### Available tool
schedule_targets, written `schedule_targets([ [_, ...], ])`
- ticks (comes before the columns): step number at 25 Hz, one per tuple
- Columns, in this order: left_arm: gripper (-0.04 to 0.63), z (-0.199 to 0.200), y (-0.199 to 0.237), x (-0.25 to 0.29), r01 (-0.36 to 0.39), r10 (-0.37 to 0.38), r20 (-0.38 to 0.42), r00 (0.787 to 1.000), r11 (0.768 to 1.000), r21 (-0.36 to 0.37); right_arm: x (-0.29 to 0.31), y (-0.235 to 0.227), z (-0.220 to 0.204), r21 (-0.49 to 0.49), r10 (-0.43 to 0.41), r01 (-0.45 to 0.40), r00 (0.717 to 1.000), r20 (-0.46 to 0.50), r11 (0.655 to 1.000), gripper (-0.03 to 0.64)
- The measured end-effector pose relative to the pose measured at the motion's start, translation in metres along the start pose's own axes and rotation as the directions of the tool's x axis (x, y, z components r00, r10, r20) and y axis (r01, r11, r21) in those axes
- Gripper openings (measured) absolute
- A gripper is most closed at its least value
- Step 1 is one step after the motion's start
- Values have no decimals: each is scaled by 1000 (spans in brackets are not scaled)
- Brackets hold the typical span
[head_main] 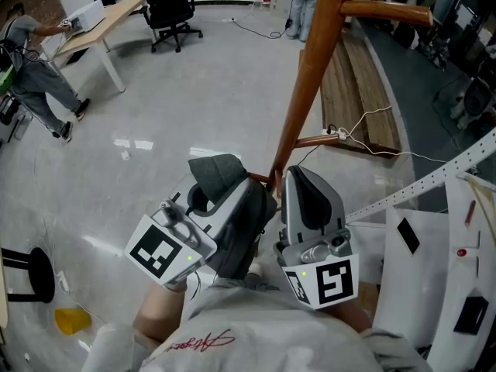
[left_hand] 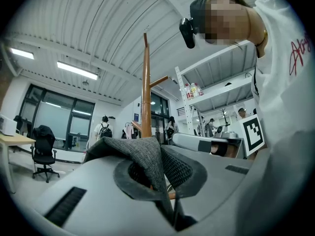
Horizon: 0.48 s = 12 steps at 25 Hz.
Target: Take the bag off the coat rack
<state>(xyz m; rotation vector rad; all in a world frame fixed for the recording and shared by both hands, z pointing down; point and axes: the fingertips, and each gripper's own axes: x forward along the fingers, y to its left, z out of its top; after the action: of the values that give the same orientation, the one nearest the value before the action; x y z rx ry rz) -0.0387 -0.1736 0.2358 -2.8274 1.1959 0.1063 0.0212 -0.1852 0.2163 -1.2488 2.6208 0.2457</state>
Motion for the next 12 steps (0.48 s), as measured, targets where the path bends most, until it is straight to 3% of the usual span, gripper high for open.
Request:
schedule_targets([
  [7, 37, 6, -9, -8, -38, 38, 36, 999, 999, 18, -11, 6, 5, -3, 34, -34, 999, 20, 999, 20],
  [12, 37, 7, -23, -18, -23, 22, 48, 999, 1000, 19, -25, 14, 6, -8, 18, -17, 1000, 11, 1000, 20],
])
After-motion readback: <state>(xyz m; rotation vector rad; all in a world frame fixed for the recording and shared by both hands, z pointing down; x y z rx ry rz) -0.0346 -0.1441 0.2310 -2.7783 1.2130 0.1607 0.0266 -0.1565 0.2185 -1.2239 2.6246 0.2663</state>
